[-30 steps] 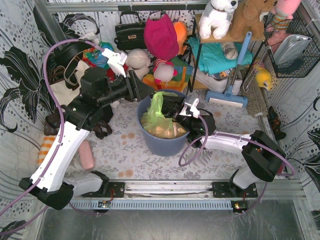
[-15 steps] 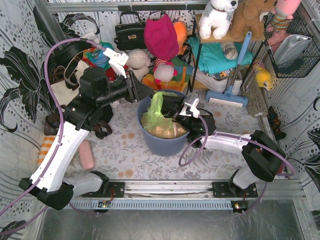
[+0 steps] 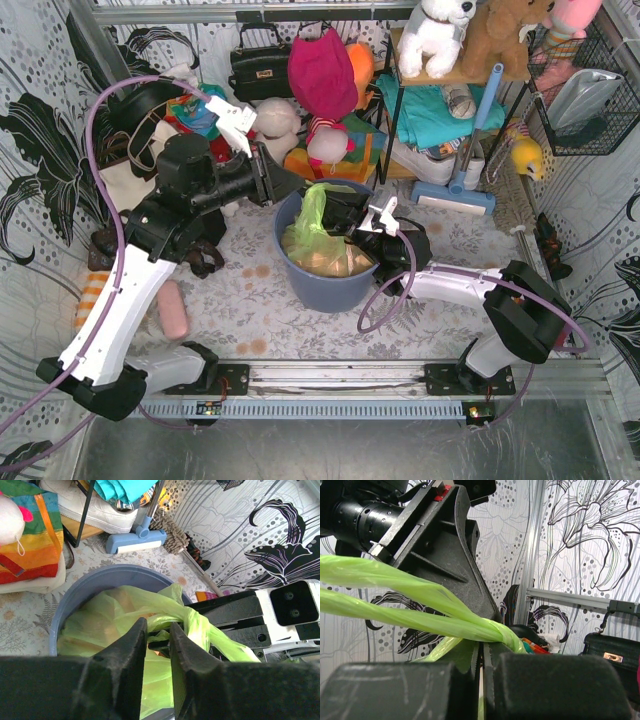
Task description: Tie the trash bag
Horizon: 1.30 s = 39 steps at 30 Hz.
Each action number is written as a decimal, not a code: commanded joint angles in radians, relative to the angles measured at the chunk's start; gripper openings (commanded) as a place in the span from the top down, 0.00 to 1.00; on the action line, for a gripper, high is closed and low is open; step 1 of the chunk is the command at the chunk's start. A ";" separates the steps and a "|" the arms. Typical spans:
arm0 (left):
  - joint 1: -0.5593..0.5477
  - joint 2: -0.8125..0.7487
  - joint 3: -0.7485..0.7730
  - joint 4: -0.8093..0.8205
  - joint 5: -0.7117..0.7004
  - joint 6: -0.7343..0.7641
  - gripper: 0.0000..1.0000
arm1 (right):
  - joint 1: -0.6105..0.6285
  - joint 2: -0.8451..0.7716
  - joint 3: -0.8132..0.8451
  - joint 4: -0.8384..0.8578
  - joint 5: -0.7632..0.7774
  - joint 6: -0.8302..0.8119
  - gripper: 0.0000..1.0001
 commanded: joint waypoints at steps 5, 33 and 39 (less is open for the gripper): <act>0.002 -0.011 0.009 -0.017 0.042 0.013 0.83 | 0.002 0.026 -0.027 0.104 0.007 -0.004 1.00; 0.002 -0.052 0.002 0.056 -0.033 -0.019 1.00 | 0.003 0.016 -0.042 0.104 0.003 -0.002 1.00; 0.002 -0.035 -0.014 0.005 -0.061 -0.030 0.54 | 0.002 0.018 -0.040 0.104 -0.001 -0.001 1.00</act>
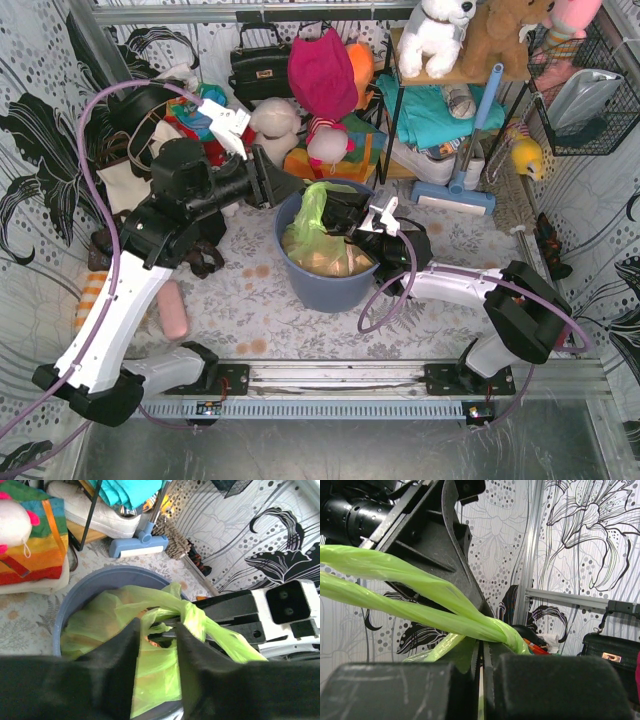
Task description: Tie the trash bag
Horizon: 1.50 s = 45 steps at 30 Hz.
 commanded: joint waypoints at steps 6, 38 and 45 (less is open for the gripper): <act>0.001 0.001 -0.023 0.008 -0.010 -0.020 0.50 | 0.003 0.019 -0.039 0.103 -0.006 -0.002 1.00; 0.008 -0.018 -0.029 0.146 0.048 -0.053 1.00 | 0.007 0.005 -0.056 0.103 0.022 0.000 0.93; 0.007 -0.013 -0.045 0.136 0.055 -0.068 0.85 | 0.007 0.008 -0.044 0.103 0.004 -0.006 1.00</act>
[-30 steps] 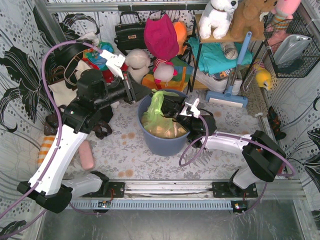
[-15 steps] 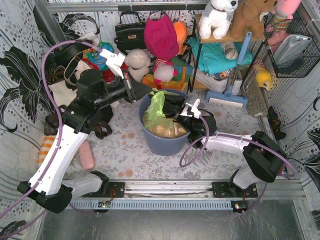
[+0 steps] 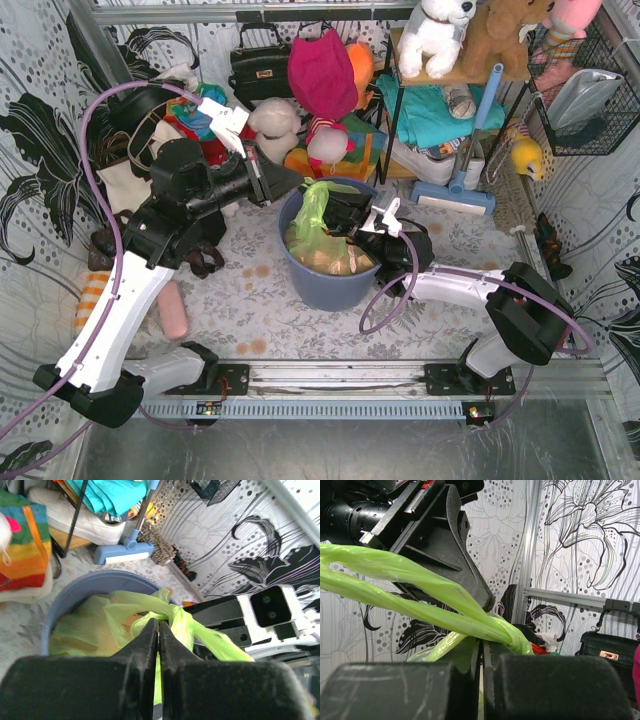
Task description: Tie the trash bag
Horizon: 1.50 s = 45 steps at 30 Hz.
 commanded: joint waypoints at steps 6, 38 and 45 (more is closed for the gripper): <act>0.004 -0.006 -0.019 0.005 -0.083 -0.024 0.36 | 0.008 0.021 -0.029 0.102 -0.008 -0.003 1.00; 0.004 -0.001 -0.072 0.121 0.016 -0.066 1.00 | 0.010 -0.004 -0.051 0.101 -0.005 0.003 1.00; 0.004 -0.010 -0.057 0.097 -0.026 -0.049 1.00 | 0.012 -0.083 -0.135 0.091 0.015 0.028 0.71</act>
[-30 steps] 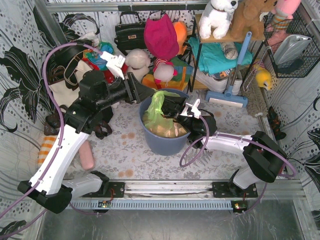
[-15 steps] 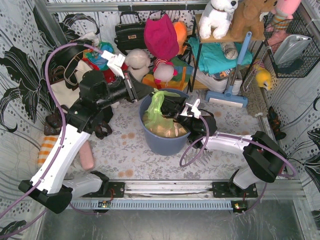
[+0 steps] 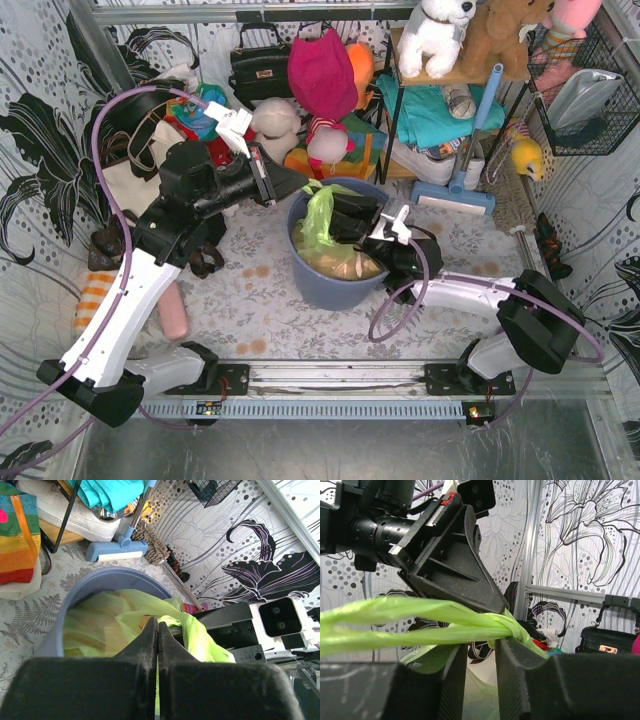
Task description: Tie the trash bag
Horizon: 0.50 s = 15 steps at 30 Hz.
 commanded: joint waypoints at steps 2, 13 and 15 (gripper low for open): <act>0.001 -0.017 0.006 0.020 -0.027 0.022 1.00 | 0.008 -0.060 -0.096 0.067 0.022 0.023 0.69; 0.001 -0.010 0.014 0.022 -0.043 0.026 1.00 | 0.009 -0.200 -0.114 -0.151 0.046 -0.012 0.65; 0.001 -0.012 0.019 0.011 -0.062 0.031 1.00 | 0.008 -0.221 -0.108 -0.192 0.050 -0.015 0.65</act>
